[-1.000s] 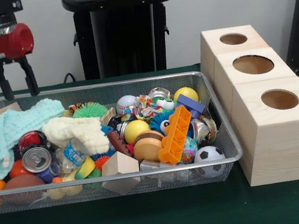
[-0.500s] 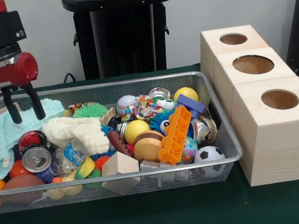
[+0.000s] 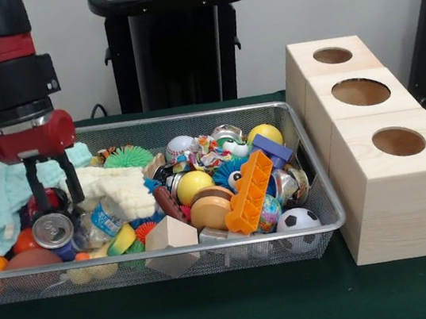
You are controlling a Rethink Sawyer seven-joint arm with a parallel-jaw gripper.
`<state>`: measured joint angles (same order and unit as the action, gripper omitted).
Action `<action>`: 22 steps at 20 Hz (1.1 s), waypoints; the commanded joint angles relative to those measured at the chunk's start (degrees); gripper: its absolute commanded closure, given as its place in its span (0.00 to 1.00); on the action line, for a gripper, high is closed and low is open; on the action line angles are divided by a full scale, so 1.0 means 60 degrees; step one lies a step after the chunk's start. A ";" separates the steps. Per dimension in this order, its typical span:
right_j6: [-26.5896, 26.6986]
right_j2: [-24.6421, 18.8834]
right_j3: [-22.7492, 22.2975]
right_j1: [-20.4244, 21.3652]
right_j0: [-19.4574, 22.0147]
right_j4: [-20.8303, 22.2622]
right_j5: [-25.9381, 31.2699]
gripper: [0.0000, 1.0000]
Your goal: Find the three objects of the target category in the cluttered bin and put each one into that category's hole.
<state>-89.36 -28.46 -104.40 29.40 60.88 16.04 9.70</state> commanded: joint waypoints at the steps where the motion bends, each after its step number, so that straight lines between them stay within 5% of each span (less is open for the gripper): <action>1: -0.0896 0.0195 0.0803 -0.1241 -0.0436 0.0634 -0.1102 0.00; 13: -0.1457 0.0797 0.0449 -0.2199 -0.0713 0.0299 -0.2468 0.00; 22: -0.2422 0.1222 -0.0575 -0.1580 -0.1311 -0.0615 -0.2771 0.00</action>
<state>-89.36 -25.59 -101.98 21.66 55.36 14.70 -5.93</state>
